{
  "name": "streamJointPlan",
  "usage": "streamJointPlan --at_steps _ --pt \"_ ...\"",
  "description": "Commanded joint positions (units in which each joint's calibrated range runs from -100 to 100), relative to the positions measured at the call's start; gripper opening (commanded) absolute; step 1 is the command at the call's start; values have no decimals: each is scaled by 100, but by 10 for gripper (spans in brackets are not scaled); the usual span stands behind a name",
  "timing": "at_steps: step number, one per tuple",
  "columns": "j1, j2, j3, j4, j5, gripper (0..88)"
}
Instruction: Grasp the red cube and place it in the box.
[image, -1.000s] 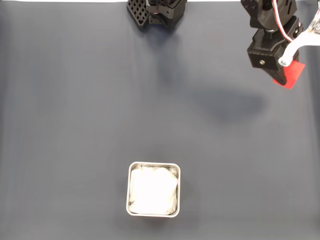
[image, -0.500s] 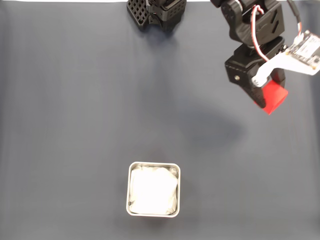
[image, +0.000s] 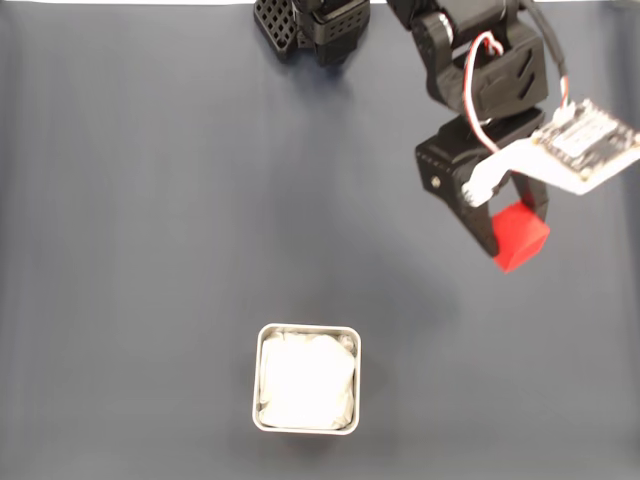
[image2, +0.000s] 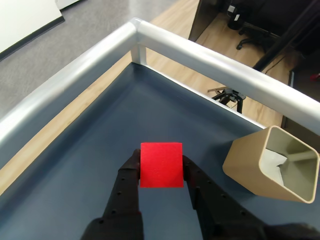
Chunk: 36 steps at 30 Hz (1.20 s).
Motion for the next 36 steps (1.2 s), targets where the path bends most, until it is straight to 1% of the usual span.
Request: streamJointPlan --at_steps 1,13,36 --pt "254 52 -529 33 -29 103" --pt "865 685 -1350 66 -112 104" --pt "1944 1577 -2308 74 -171 103"
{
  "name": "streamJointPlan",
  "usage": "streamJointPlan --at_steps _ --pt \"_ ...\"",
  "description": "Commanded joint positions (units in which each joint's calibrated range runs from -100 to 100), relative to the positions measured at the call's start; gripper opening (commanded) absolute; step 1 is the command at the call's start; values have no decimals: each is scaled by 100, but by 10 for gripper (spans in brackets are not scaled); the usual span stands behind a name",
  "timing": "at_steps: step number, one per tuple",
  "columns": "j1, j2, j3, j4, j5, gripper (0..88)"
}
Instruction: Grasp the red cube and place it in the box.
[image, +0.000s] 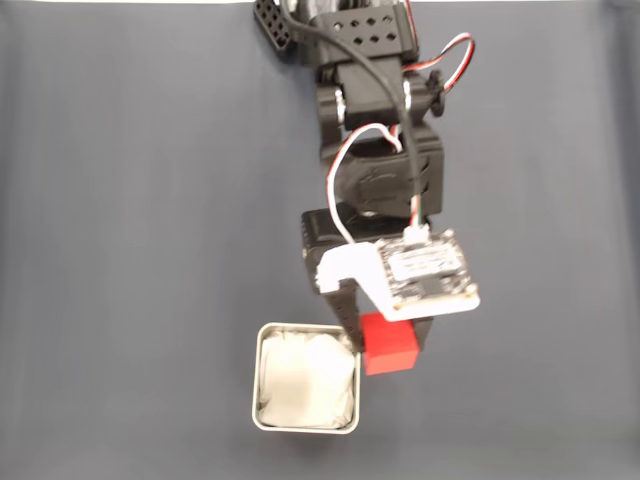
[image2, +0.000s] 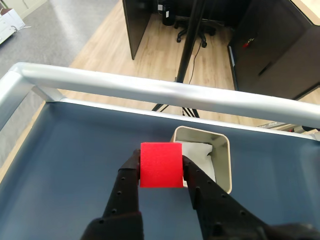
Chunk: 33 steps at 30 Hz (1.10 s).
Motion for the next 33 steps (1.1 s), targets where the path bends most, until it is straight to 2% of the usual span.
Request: streamJointPlan --at_steps 1,19,33 --pt "177 23 -383 34 -49 103" --pt "731 837 -1149 -15 -83 103" --pt "887 829 -1049 -40 -78 103"
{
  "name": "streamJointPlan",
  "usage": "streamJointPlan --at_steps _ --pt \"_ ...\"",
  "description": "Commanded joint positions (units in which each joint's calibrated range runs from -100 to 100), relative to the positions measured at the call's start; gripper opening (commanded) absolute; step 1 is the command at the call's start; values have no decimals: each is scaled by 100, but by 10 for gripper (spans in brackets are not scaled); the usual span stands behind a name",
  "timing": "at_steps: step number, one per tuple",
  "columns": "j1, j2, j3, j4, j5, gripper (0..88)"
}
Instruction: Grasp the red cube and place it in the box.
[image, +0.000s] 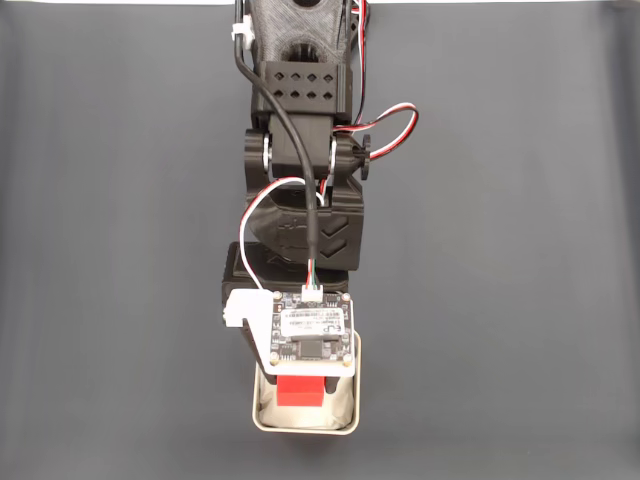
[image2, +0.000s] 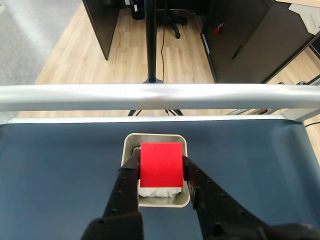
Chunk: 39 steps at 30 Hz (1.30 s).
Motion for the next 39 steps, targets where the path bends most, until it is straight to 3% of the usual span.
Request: streamJointPlan --at_steps 1,18,19,22,27,39 --pt "56 -161 -145 -40 -78 103" --pt "21 -170 -127 -64 -59 105" --pt "21 -170 -117 -64 -54 119" --pt "28 -187 -99 -64 -15 282" --pt "35 -231 -54 -64 107 402" --pt "35 -257 -63 -72 127 456"
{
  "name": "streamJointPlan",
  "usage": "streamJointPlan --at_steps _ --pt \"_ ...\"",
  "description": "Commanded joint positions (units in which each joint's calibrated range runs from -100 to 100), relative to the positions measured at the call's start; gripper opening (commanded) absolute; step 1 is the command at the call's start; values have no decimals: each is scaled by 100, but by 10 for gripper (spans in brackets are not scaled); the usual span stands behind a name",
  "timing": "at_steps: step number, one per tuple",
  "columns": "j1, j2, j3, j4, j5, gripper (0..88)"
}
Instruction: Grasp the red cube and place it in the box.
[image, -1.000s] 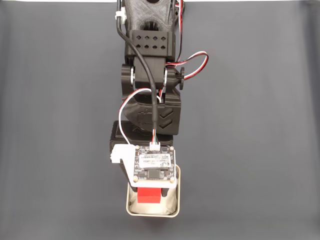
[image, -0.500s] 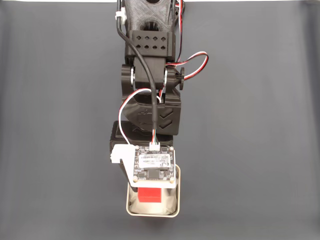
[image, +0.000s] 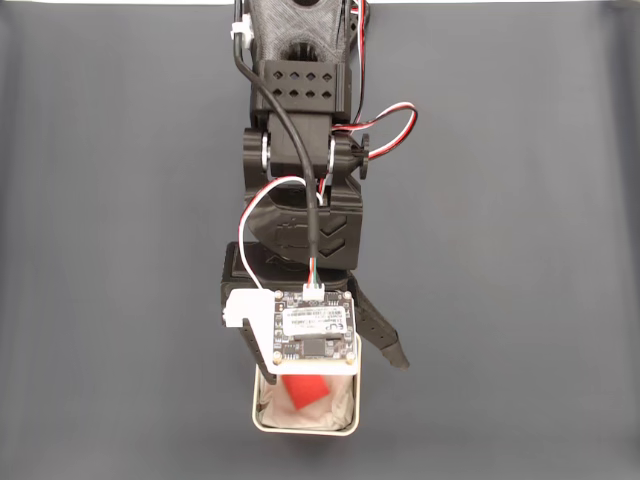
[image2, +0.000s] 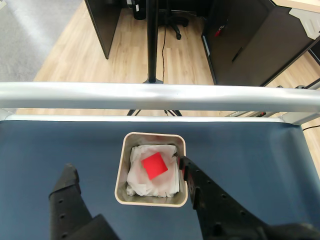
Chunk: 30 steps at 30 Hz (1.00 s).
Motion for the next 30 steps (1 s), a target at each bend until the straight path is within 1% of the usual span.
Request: streamJointPlan --at_steps 1,27,29,30 --pt "28 -257 -54 -81 39 457" --pt "28 -257 -99 -105 -39 457" --pt "28 -265 -108 -105 -54 448" --pt "28 -274 -108 -105 -68 429"
